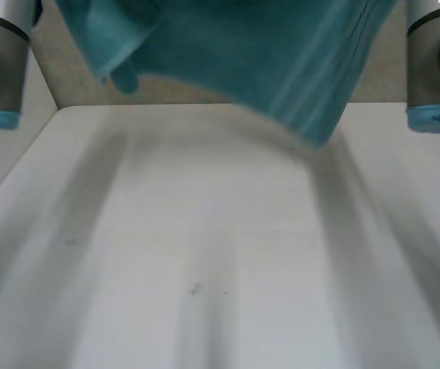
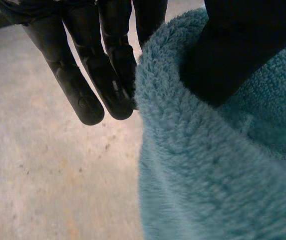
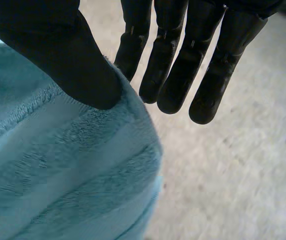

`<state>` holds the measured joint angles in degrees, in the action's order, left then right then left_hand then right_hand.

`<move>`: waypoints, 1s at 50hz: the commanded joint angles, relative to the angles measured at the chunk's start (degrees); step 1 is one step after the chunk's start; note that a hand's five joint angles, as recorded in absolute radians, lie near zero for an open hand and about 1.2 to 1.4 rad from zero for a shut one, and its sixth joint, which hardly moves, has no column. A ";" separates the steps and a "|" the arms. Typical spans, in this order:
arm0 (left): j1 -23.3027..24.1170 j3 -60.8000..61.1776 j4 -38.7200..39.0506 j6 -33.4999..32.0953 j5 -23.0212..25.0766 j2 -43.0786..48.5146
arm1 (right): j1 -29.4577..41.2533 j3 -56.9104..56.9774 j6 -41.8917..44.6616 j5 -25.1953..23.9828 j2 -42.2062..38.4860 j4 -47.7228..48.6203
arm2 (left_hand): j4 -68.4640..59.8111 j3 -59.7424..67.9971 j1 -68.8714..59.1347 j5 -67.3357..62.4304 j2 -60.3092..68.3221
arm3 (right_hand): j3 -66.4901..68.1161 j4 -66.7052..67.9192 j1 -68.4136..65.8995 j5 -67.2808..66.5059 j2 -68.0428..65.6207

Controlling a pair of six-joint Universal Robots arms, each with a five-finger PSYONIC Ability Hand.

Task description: Fold the laundry

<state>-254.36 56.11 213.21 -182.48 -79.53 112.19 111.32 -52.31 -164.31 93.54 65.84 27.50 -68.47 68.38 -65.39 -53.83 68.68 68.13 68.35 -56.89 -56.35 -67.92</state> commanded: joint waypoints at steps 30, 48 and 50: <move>-5.80 29.58 -33.47 -26.88 14.93 7.08 | -5.58 -47.45 7.87 -11.27 4.91 -9.31 | 15.03 -14.94 11.95 10.38 -15.23 | 11.87 11.65 -23.11 -13.65 -12.08; 0.53 38.71 -33.65 -15.89 7.23 -7.59 | -7.52 -45.69 0.57 -8.37 4.56 -8.25 | 39.08 -38.99 36.00 34.44 -39.29 | 11.87 11.65 -23.11 -13.65 -12.08; 1.23 40.64 -33.65 -15.45 3.98 -8.82 | -7.26 -45.86 0.66 -8.28 4.48 -8.17 | 39.25 -39.16 36.17 34.61 -39.46 | 11.87 11.65 -23.11 -13.65 -12.08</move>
<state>-254.84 89.60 179.59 -199.46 -67.32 108.53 103.48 -97.81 -163.62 85.20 70.71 19.44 -28.06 28.84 -28.19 -17.92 28.36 68.58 68.39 -56.89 -56.35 -67.93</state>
